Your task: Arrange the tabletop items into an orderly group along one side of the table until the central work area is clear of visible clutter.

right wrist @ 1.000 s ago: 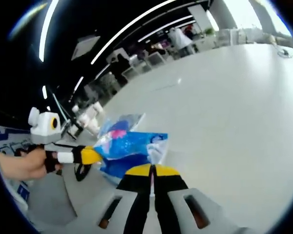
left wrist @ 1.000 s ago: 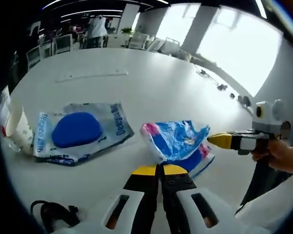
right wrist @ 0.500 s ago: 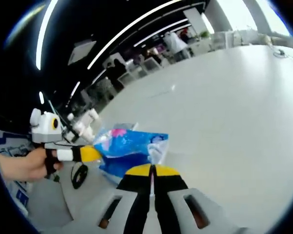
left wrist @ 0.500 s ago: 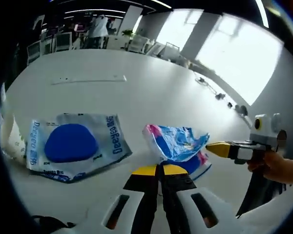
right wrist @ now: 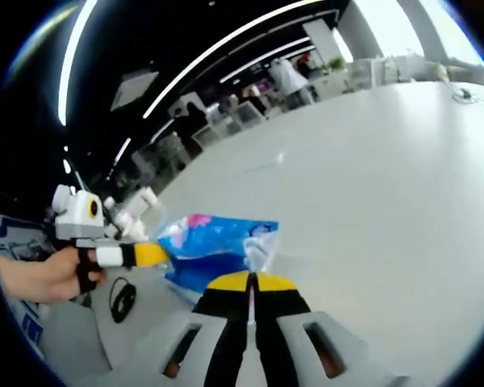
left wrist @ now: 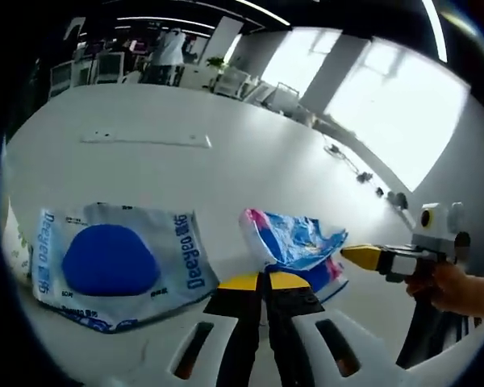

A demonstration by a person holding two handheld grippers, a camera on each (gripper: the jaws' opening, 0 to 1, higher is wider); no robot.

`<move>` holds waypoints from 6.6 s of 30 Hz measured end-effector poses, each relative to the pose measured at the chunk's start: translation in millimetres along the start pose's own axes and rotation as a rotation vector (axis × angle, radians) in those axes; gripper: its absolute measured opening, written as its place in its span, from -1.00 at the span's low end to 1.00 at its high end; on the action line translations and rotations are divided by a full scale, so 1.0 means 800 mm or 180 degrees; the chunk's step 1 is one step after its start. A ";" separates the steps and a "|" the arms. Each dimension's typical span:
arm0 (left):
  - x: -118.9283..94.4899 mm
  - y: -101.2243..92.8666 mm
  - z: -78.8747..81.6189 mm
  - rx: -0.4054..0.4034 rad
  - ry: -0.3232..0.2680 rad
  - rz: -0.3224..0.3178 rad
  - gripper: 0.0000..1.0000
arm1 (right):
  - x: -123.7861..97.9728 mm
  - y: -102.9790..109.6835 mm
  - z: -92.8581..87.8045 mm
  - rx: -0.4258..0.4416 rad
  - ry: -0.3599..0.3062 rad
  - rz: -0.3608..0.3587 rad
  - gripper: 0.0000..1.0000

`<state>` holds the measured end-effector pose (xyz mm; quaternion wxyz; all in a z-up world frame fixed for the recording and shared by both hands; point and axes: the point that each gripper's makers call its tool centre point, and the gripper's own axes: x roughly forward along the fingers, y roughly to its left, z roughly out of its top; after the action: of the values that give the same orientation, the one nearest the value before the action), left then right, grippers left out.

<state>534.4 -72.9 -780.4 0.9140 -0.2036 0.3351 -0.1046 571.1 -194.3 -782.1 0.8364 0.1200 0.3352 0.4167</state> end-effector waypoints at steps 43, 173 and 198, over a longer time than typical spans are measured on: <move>0.037 0.029 0.014 -0.0119 -0.0103 0.0211 -1.00 | 0.059 -0.030 0.012 -0.0127 0.0048 -0.0063 -1.00; -0.154 0.049 0.003 0.0715 -0.0402 0.0461 0.93 | -0.011 0.099 -0.025 -0.0582 -0.0215 -0.0123 0.38; -0.244 0.115 -0.019 0.0842 -0.0362 0.0563 0.93 | -0.044 0.136 -0.031 -0.0736 -0.0223 -0.0267 0.36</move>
<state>382.2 68.6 -720.4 0.9559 -0.0569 0.2827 -0.0552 472.5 -155.2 -732.3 0.8726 0.0232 0.2601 0.4128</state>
